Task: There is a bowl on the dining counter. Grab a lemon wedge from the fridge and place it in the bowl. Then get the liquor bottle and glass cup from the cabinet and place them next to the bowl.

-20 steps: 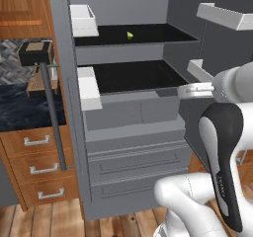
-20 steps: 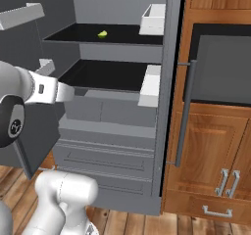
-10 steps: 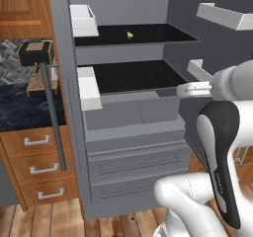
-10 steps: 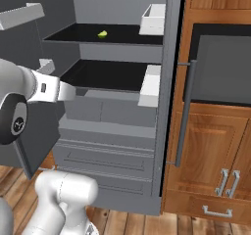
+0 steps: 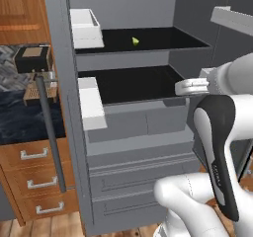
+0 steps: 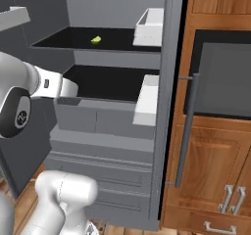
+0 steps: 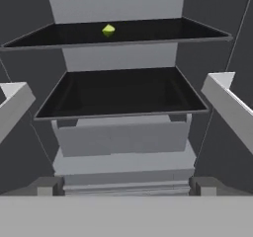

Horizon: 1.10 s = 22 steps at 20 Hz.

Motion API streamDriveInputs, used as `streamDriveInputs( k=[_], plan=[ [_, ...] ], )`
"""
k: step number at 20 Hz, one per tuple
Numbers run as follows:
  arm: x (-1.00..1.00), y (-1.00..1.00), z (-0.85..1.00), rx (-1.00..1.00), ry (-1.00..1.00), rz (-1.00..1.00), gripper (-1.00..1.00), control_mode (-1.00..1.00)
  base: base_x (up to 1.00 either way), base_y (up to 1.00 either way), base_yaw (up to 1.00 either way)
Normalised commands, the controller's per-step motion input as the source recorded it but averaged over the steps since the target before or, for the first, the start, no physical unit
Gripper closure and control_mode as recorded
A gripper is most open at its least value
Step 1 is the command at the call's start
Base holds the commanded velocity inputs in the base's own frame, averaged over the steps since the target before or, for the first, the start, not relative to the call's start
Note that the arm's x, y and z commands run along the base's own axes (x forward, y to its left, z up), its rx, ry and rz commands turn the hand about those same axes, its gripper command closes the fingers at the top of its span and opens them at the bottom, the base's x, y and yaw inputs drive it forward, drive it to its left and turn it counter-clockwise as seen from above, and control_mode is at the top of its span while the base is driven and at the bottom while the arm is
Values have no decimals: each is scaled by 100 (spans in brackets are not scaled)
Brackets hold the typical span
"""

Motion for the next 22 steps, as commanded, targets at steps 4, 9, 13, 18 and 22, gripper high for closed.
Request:
streamDriveInputs(
  k=[4,9,13,18,22],
  plan=[
    [0,0,0,0,0,0,-100,100,58,0,0],
    [0,0,0,0,0,0,-100,100,58,2,0],
    [0,0,0,0,0,0,-100,100,58,11,0],
    [0,0,0,0,0,0,-100,100,63,8,0],
    [0,0,0,0,0,0,-100,100,68,10,0]
  ],
)
